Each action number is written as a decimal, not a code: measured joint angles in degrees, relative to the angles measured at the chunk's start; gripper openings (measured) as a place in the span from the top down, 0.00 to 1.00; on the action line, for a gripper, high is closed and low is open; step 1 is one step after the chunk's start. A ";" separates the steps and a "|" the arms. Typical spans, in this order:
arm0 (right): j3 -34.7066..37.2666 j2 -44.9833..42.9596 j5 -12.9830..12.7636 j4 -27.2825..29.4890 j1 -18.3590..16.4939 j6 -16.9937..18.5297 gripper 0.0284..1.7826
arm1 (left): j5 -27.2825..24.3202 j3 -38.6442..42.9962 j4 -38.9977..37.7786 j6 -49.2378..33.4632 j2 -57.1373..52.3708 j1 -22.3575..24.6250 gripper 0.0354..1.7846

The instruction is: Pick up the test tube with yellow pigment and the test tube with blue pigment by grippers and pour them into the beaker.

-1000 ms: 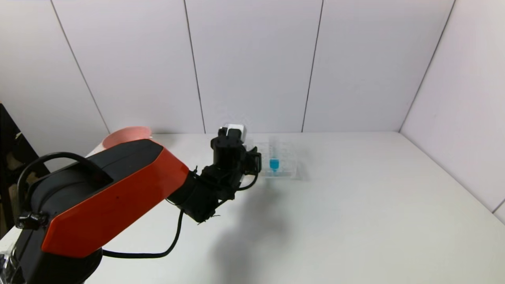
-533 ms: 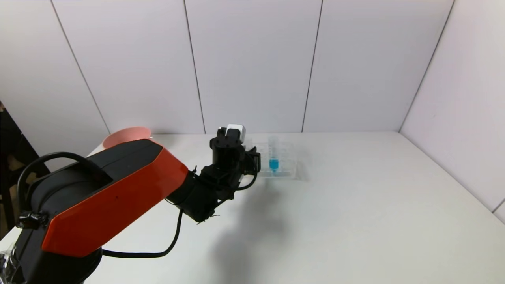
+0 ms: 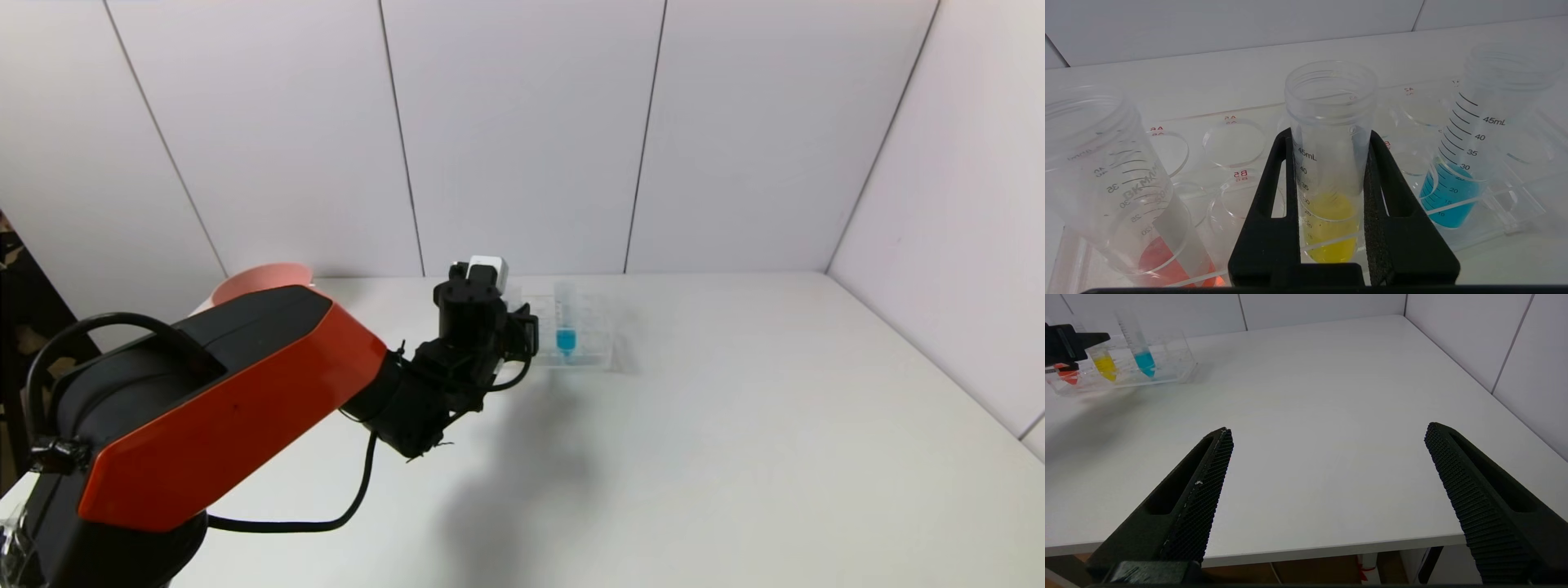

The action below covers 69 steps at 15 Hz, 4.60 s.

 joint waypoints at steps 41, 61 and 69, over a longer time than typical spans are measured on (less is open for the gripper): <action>0.00 0.00 0.02 0.00 0.00 0.00 0.04 | -10.47 15.97 24.28 2.45 -43.81 29.83 0.76; 0.00 0.00 0.00 0.00 0.00 0.00 0.04 | -29.59 15.53 24.71 8.09 -43.70 51.55 0.76; 0.00 0.00 0.00 0.00 0.00 0.00 0.04 | -43.20 10.36 31.26 14.02 -39.38 53.88 0.76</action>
